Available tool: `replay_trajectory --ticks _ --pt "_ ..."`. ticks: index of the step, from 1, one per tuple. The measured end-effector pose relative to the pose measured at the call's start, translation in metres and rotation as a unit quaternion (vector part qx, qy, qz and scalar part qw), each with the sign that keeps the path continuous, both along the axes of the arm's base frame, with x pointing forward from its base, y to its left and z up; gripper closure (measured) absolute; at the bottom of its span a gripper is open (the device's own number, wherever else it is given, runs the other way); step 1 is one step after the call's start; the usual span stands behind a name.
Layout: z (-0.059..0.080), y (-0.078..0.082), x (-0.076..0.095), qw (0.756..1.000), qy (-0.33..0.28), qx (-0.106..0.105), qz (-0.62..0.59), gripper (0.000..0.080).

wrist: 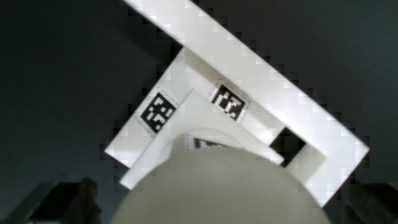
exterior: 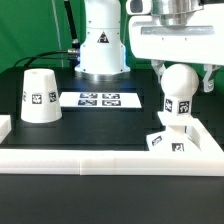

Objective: Assemble lamp

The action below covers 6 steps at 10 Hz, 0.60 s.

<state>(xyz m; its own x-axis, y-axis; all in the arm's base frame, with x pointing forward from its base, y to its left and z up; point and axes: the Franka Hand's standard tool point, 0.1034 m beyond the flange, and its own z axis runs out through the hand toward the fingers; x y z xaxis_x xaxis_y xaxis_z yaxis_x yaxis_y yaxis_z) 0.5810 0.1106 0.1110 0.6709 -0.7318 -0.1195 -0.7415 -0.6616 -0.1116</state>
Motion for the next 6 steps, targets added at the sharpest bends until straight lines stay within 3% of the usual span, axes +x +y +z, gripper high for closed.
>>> replay_trajectory --ticks 4,6 --pt "-0.0001 -0.0007 0.0001 0.988 -0.025 -0.002 0.15 0.0101" --pt "-0.0014 -0.0047 0.0015 0.949 -0.053 -0.022 0.31 0.0101"
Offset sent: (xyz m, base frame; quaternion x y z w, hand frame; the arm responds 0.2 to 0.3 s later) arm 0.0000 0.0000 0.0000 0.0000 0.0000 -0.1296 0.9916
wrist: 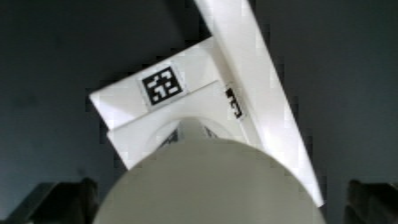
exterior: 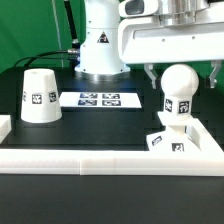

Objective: Assemble lamp

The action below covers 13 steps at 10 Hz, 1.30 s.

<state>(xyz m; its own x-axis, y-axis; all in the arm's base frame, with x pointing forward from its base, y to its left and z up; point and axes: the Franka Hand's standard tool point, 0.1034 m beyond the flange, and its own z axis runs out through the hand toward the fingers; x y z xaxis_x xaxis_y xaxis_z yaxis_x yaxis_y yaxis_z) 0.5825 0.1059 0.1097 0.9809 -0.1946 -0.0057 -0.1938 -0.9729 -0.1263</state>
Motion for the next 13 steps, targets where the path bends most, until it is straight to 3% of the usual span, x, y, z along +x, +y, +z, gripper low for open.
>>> replay_trajectory --ticks 2,5,7,10,13 --pt "0.0007 -0.0023 0.0029 0.991 -0.023 -0.017 0.13 0.0101" --pt "0.0031 -0.0016 0.0062 0.958 -0.041 -0.039 0.282 0.0101" --pt "0.0044 -0.0014 0.0068 0.93 -0.043 -0.043 0.362 0.0101" --pt "0.0038 0.0005 0.005 0.91 -0.039 -0.042 0.41 0.0101" --pt "0.0037 -0.0012 0.005 0.863 -0.043 -0.041 0.501 0.0101"
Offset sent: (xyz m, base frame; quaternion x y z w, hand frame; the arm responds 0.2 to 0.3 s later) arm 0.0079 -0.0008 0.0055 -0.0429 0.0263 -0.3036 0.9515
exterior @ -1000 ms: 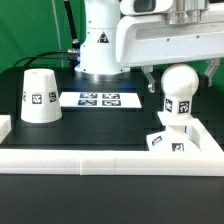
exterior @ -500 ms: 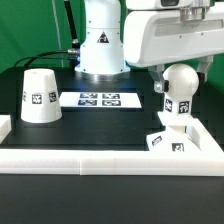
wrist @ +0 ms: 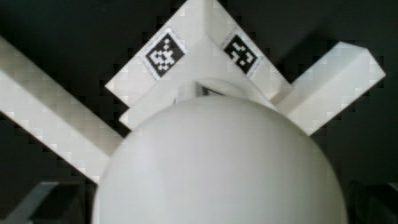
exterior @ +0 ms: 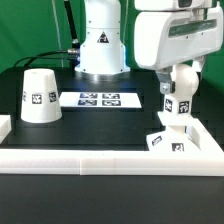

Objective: Assemble lamp

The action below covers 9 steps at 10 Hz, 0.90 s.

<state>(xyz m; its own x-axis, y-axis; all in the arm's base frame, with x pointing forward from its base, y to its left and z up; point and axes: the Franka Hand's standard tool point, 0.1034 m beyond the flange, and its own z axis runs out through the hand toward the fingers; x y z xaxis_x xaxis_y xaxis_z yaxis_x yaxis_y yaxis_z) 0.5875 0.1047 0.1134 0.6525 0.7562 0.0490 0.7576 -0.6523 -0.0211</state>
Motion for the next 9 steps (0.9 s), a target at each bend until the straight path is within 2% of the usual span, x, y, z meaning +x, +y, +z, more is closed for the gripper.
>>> replay_trajectory --ticks 4,6,7,9 --pt "0.0019 -0.0018 0.002 0.991 -0.007 -0.011 0.137 0.0101" --pt "0.0017 -0.0031 0.002 0.99 -0.007 -0.011 0.141 0.0101" --pt "0.0017 -0.0034 0.0021 0.99 -0.007 -0.012 0.14 0.0225" --pt "0.0017 -0.0036 0.0022 0.992 -0.007 -0.011 0.123 0.0223"
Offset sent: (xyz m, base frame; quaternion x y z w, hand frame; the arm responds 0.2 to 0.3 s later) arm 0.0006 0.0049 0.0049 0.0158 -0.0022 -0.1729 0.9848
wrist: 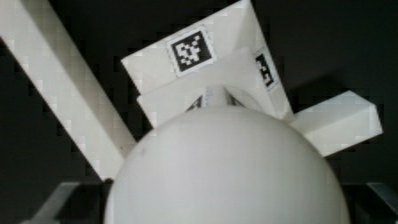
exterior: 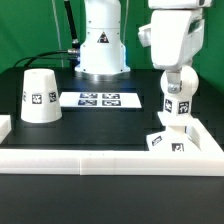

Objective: Assemble lamp

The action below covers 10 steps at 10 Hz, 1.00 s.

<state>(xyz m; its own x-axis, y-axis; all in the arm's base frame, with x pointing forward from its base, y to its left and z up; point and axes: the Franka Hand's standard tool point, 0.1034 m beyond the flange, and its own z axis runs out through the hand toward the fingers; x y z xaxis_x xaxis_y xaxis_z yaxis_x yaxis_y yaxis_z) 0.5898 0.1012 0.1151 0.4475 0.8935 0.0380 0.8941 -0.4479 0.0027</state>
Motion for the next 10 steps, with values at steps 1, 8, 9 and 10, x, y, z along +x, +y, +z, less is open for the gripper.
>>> replay_trajectory --ticks 1,8,9,10 --pt "0.0 -0.0002 0.0 1.0 0.0 0.0 0.0 0.0223" --pt "0.0018 -0.0014 0.0033 0.954 0.0 0.012 -0.3 0.022" --pt "0.0019 -0.0039 0.0039 0.943 0.0 0.012 -0.332 0.022" --pt "0.002 -0.0058 0.0043 0.935 0.0 0.012 -0.355 0.022"
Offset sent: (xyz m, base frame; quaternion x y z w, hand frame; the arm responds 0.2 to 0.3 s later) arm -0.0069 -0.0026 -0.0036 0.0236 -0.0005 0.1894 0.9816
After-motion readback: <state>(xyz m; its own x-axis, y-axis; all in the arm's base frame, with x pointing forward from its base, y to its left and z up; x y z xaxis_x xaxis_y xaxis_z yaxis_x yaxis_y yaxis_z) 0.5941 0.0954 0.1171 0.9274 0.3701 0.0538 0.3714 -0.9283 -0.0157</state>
